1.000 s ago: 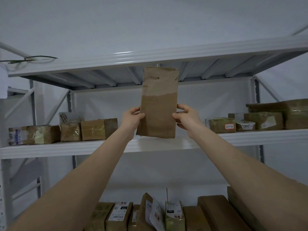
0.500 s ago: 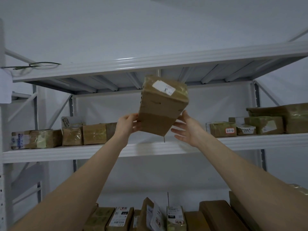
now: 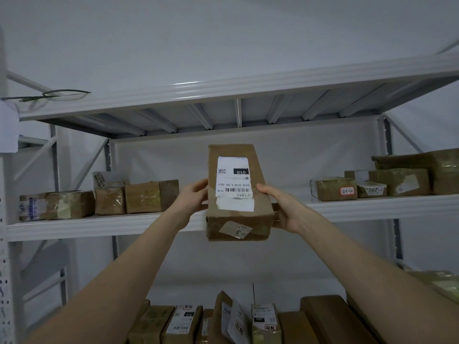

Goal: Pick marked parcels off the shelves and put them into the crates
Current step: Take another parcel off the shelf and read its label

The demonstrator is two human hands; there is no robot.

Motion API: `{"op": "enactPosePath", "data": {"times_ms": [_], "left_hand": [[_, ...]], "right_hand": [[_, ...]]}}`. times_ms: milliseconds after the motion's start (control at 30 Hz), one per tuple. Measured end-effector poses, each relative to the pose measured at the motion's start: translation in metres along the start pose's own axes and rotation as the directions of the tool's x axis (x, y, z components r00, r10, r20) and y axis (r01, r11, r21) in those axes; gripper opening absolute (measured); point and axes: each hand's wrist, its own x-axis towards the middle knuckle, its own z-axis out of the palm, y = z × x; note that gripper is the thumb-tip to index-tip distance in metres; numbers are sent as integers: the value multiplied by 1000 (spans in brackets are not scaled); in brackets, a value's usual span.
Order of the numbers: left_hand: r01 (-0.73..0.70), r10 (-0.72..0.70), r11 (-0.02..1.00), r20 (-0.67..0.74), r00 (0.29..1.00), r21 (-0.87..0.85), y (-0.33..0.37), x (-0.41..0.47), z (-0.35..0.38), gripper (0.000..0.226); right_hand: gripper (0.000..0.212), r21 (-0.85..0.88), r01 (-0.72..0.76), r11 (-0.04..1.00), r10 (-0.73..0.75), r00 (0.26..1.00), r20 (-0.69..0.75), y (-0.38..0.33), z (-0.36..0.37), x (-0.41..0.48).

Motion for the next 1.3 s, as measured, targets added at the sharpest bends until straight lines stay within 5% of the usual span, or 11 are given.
{"op": "enactPosePath", "data": {"times_ms": [100,233,400,500,600,767,900,1067,1167,1300], "left_hand": [[74,-74,997,-25,997,-9,-2,-4,4,27],[156,-156,986,-2,988,-56,-1,-6,6,31],[72,-71,997,237,969,3,-4,-5,2,51],[-12,11,999,34,999,31,0,2,18,32],[-88,90,996,-60,994,33,5,13,43,15],[-113,124,986,-83,989,123,0,37,86,34],[-64,74,978,-44,996,198,-2,54,119,39],[-60,36,944,78,996,325,-18,73,142,43],[-113,86,908,85,993,405,-18,61,140,54],[-126,146,797,14,989,591,-31,49,105,61]], "right_hand": [[21,32,42,999,-41,999,-30,3,3,-2],[28,74,69,995,-63,994,-85,3,3,-2],[46,127,95,987,-75,985,-154,-8,0,-2],[51,142,98,985,-88,993,-76,-22,-2,-1],[61,-144,94,985,-103,993,-57,-32,-13,-4],[65,-596,210,775,-400,893,-205,-36,-41,5],[58,-903,-4,429,-547,794,-264,-26,-53,21],[66,-981,-195,23,-577,798,-172,-10,-47,40],[63,-974,-222,-46,-594,790,-152,-3,-49,53],[61,-965,-262,12,-602,769,-216,0,-43,65]]}}
